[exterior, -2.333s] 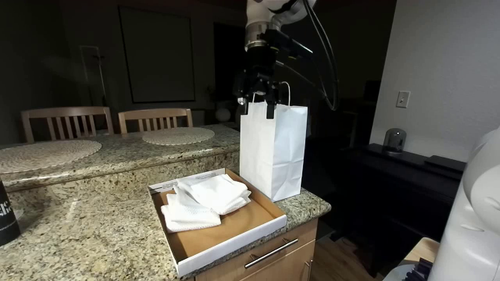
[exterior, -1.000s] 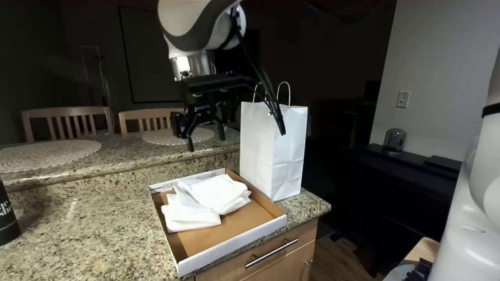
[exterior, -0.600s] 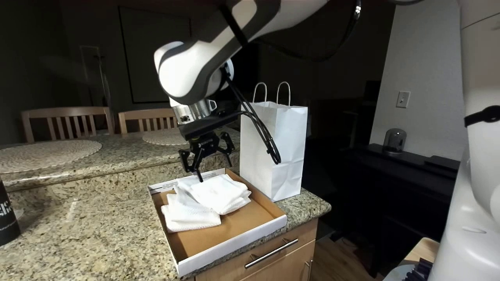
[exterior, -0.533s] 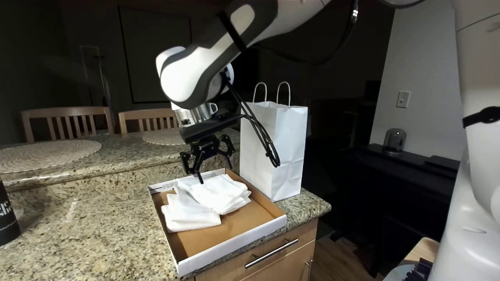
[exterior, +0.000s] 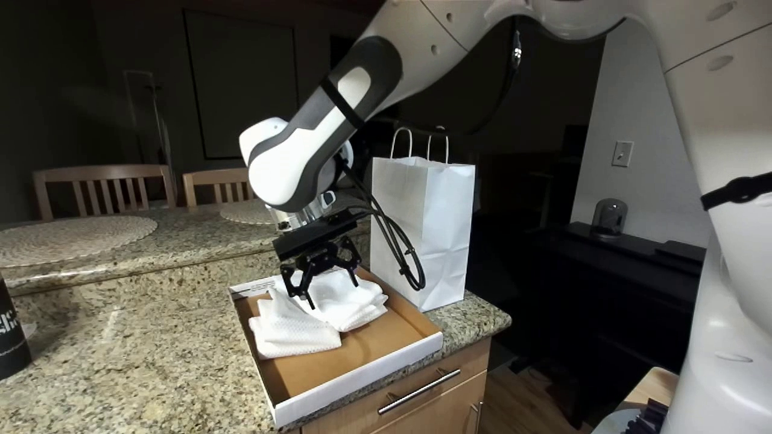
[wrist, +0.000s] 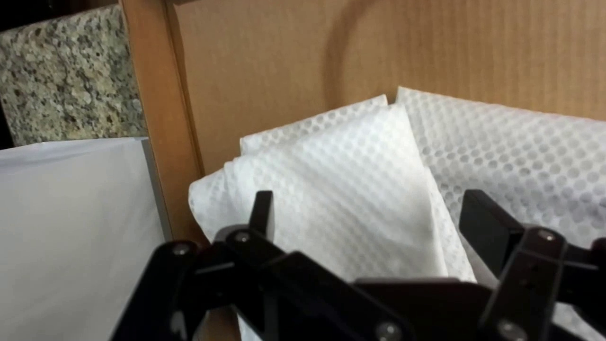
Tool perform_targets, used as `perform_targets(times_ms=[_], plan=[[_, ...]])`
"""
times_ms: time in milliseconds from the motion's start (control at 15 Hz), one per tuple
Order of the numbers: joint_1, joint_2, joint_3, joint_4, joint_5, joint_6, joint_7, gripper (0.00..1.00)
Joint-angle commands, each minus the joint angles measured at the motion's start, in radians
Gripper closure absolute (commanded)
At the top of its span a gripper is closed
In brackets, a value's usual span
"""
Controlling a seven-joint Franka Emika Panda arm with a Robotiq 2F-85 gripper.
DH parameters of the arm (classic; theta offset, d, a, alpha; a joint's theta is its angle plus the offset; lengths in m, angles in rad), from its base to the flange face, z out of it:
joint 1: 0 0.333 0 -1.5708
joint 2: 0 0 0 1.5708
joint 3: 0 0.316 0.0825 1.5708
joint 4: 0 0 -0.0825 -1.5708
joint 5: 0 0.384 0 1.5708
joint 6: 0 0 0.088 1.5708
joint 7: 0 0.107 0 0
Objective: Put the white towels inside the bag
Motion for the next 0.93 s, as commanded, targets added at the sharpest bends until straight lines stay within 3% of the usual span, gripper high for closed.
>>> perform_targets(times_ms=[0, 400, 867], plan=[[0.041, 0.03, -0.045, 0.017, -0.065, 0.059, 0.129, 0.0], [0.079, 0.077, -0.103, 0.056, -0.2, 0.054, 0.309, 0.0], [0.111, 0.09, -0.102, 0.081, -0.276, 0.046, 0.352, 0.0]])
